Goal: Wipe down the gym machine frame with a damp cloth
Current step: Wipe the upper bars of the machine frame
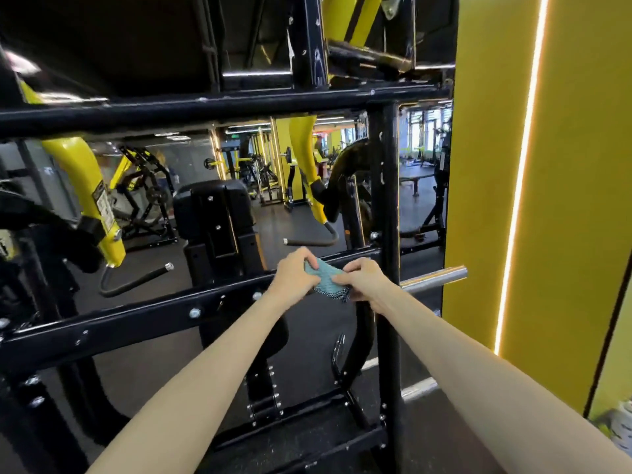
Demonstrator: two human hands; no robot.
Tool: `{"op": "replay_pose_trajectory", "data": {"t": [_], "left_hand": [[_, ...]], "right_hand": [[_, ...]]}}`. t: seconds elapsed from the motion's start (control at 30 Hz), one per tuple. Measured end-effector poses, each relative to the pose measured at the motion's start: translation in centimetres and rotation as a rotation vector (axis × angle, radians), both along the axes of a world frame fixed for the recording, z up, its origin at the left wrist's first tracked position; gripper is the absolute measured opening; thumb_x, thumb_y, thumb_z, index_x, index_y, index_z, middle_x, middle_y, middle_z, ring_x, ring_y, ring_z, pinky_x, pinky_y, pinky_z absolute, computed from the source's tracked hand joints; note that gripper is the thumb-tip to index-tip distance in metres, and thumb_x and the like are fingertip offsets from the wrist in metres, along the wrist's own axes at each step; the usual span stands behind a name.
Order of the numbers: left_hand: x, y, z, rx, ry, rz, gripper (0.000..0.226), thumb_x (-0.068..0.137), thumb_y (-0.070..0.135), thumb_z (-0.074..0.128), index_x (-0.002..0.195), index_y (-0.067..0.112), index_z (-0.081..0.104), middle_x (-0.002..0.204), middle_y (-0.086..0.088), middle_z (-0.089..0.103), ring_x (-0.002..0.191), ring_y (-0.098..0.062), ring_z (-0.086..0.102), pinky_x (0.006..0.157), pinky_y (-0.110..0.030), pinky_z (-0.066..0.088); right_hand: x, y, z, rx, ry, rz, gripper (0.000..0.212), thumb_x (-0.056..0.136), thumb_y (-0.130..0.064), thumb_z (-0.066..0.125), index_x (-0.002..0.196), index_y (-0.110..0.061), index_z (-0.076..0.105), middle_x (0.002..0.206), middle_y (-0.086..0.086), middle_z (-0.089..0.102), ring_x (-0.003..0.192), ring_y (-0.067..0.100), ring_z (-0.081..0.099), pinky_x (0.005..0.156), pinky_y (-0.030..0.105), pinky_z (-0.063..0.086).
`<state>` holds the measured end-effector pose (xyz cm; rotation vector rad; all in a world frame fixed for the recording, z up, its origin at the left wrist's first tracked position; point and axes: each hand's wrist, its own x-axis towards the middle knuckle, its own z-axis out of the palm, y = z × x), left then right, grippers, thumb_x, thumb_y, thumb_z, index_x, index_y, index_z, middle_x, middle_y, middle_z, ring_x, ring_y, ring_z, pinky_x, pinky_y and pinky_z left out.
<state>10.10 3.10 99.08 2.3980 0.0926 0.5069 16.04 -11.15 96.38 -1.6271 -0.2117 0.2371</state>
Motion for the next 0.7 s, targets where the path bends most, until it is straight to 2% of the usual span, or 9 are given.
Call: {"op": "replay_pose_trajectory", "data": {"t": [0.03, 0.1, 0.2, 0.3, 0.4, 0.53, 0.6, 0.67, 0.7], "left_hand": [[1.1, -2.0, 0.8, 0.026, -0.04, -0.001, 0.024, 0.079, -0.003, 0.062, 0.089, 0.015, 0.049, 0.092, -0.006, 0.055, 0.069, -0.016, 0.048, 0.052, -0.018, 0.034], [3.4, -6.2, 2.5, 0.097, -0.122, -0.011, 0.028, 0.082, -0.002, 0.054, 0.102, 0.017, 0.046, 0.095, -0.005, 0.055, 0.081, -0.022, 0.053, 0.062, -0.03, 0.038], [6.7, -13.2, 5.2, 0.302, -0.244, -0.024, 0.052, 0.086, 0.001, 0.051, 0.132, 0.021, 0.037, 0.114, -0.005, 0.054, 0.102, -0.026, 0.055, 0.074, -0.035, 0.038], [10.2, -19.4, 8.1, 0.447, -0.39, -0.051, 0.047, 0.084, -0.001, 0.054, 0.125, 0.021, 0.045, 0.11, -0.006, 0.053, 0.103, -0.029, 0.055, 0.079, -0.038, 0.045], [13.7, -23.6, 10.9, 0.461, -0.468, -0.092, 0.038, 0.084, 0.0, 0.052, 0.119, 0.018, 0.052, 0.114, -0.004, 0.053, 0.108, -0.024, 0.05, 0.084, -0.029, 0.037], [18.4, -26.7, 14.2, 0.626, -0.552, -0.189, 0.055, 0.089, 0.024, 0.059, 0.14, 0.016, 0.04, 0.132, -0.001, 0.047, 0.124, -0.016, 0.038, 0.1, -0.022, 0.031], [20.9, -28.1, 16.4, 0.744, -0.575, -0.175, 0.065, 0.088, 0.031, 0.063, 0.144, 0.017, 0.035, 0.138, -0.001, 0.045, 0.128, -0.017, 0.036, 0.105, -0.024, 0.026], [23.5, -29.5, 18.8, 0.825, -0.609, -0.132, 0.063, 0.089, 0.03, 0.065, 0.143, 0.015, 0.037, 0.137, -0.003, 0.046, 0.126, -0.021, 0.039, 0.102, -0.027, 0.03], [24.9, -30.1, 19.8, 0.855, -0.621, -0.116, 0.06, 0.089, 0.028, 0.065, 0.141, 0.015, 0.039, 0.135, -0.003, 0.047, 0.123, -0.022, 0.042, 0.098, -0.029, 0.035]], "right_hand": [[1.0, -1.4, 0.8, 0.013, -0.001, -0.02, 0.033, 0.079, -0.005, 0.076, 0.097, -0.015, 0.05, 0.089, 0.008, 0.06, 0.075, 0.019, 0.061, 0.063, 0.034, 0.056], [3.2, -4.7, 2.7, -0.003, -0.017, -0.027, 0.039, 0.078, -0.01, 0.079, 0.108, -0.011, 0.053, 0.099, 0.013, 0.062, 0.085, 0.026, 0.064, 0.074, 0.045, 0.058], [7.3, -10.3, 6.2, -0.044, -0.035, -0.084, 0.024, 0.079, -0.011, 0.078, 0.092, 0.0, 0.061, 0.093, 0.019, 0.064, 0.082, 0.03, 0.065, 0.07, 0.048, 0.059], [11.2, -15.6, 10.3, 0.023, -0.042, -0.13, 0.013, 0.084, -0.004, 0.07, 0.084, 0.0, 0.058, 0.083, 0.016, 0.061, 0.076, 0.031, 0.064, 0.061, 0.04, 0.059], [15.7, -19.8, 14.0, 0.184, 0.007, -0.167, 0.017, 0.082, 0.0, 0.07, 0.094, 0.006, 0.06, 0.089, 0.021, 0.063, 0.086, 0.037, 0.065, 0.072, 0.05, 0.057], [20.5, -23.5, 18.4, 0.366, 0.092, -0.06, 0.026, 0.091, 0.001, 0.055, 0.116, 0.008, 0.057, 0.104, 0.022, 0.063, 0.085, 0.031, 0.064, 0.057, 0.04, 0.054], [21.6, -25.5, 21.0, 0.42, 0.053, -0.045, 0.028, 0.095, -0.001, 0.05, 0.121, 0.008, 0.053, 0.11, 0.021, 0.059, 0.102, 0.037, 0.062, 0.066, 0.04, 0.053], [23.1, -27.6, 23.1, 0.538, -0.004, -0.024, 0.018, 0.099, -0.006, 0.041, 0.11, 0.005, 0.05, 0.108, 0.021, 0.055, 0.116, 0.039, 0.056, 0.084, 0.044, 0.052], [23.7, -28.4, 24.1, 0.594, -0.003, -0.028, 0.016, 0.1, -0.008, 0.037, 0.103, 0.004, 0.048, 0.105, 0.021, 0.054, 0.113, 0.039, 0.055, 0.089, 0.049, 0.049]]}}
